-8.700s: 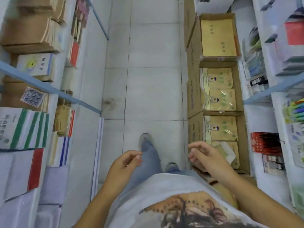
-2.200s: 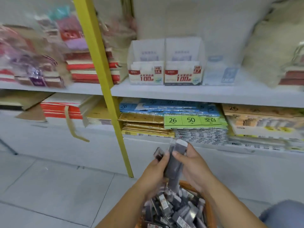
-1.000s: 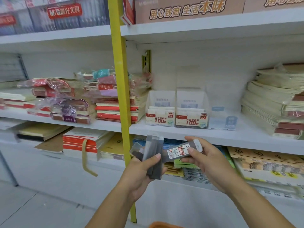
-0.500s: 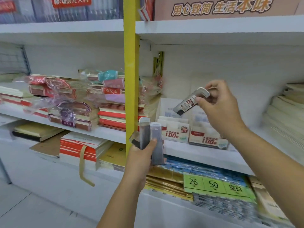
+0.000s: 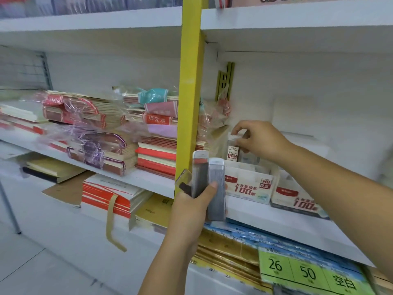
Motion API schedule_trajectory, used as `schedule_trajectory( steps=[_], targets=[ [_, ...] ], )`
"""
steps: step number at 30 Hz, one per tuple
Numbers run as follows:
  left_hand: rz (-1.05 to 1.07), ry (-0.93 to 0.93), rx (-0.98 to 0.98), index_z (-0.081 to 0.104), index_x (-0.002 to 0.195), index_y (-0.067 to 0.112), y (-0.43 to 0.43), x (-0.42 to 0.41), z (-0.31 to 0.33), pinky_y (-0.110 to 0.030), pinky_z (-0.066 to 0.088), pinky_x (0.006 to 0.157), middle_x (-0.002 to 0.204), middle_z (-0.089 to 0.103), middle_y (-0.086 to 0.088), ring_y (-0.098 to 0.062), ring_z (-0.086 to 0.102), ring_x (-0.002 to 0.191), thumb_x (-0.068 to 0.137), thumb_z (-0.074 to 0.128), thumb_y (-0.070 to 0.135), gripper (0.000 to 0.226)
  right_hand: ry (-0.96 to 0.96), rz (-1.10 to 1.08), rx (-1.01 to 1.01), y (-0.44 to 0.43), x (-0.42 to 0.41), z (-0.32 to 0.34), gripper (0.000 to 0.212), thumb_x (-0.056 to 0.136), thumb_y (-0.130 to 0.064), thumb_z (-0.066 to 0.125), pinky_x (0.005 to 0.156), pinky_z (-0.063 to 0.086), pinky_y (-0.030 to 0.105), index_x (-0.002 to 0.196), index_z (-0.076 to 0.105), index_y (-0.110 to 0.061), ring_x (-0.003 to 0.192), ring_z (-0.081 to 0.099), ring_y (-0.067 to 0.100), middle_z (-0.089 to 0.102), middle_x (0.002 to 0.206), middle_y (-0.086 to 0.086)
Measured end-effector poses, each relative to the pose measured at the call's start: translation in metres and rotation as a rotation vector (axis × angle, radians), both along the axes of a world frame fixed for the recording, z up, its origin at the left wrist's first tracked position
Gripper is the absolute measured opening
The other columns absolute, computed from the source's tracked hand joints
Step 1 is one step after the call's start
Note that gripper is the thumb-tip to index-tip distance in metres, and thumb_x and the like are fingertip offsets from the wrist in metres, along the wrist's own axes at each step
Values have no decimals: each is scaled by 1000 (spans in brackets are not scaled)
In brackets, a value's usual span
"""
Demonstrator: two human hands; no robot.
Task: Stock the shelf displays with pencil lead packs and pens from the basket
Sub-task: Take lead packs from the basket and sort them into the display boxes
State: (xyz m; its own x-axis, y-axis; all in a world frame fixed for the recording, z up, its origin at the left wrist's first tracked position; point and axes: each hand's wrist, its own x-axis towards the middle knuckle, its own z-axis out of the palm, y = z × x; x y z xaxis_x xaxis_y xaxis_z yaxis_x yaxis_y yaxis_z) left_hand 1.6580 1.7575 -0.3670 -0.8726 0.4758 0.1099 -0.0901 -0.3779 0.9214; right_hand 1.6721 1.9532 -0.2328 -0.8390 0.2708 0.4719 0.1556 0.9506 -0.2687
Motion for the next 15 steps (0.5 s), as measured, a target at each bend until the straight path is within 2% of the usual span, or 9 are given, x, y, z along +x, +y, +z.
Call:
schedule_trajectory(
  steps=[2,3,5,8,11,13,15],
  targets=[
    [-1,-34,22,60,125,31,-2,0,2,-52,59,90,113,75,1,-23,69,108,86,76,32,42,-33,-113,246,-1,-2,-1,27,92,-30,63,70,46,30,119,65,-28,87,63,21,70,101,3],
    [-2,-45,26,61,125,30,-2,1,1,-53,59,89,113,75,-1,-25,69,109,85,76,31,42,-36,-156,333,-3,0,-1,31,94,-31,61,69,43,30,125,63,-28,91,62,23,67,107,4],
    [-14,-52,19,64,116,32,-3,2,0,-51,61,84,105,77,2,-23,72,102,86,76,29,33,28,-153,348,-11,9,-2,37,96,-28,57,71,41,29,133,57,-25,91,57,21,61,110,3],
    [-50,-25,-4,67,103,35,-5,6,2,-48,63,81,96,79,6,-16,75,91,87,76,26,20,202,26,49,-31,38,-11,27,97,-29,55,75,39,20,122,64,-27,87,54,5,61,103,-13],
    [-73,8,-1,68,109,30,-7,16,11,-53,61,83,99,79,0,-21,75,96,89,75,23,22,66,238,-300,-52,69,-27,17,95,-38,57,62,42,5,108,65,-43,73,59,-10,64,83,-31],
    [-83,38,1,68,115,27,-8,25,16,-53,62,82,102,78,-3,-23,74,98,89,75,22,28,12,333,-459,-59,82,-35,18,94,-31,61,58,44,7,107,64,-43,62,61,-3,65,76,-28],
    [-95,69,-6,68,118,24,-10,32,19,-49,63,78,102,78,-3,-22,75,97,88,76,24,31,51,366,-606,-62,90,-38,25,93,-17,63,55,47,13,108,65,-37,58,62,6,69,77,-17]
  ],
)
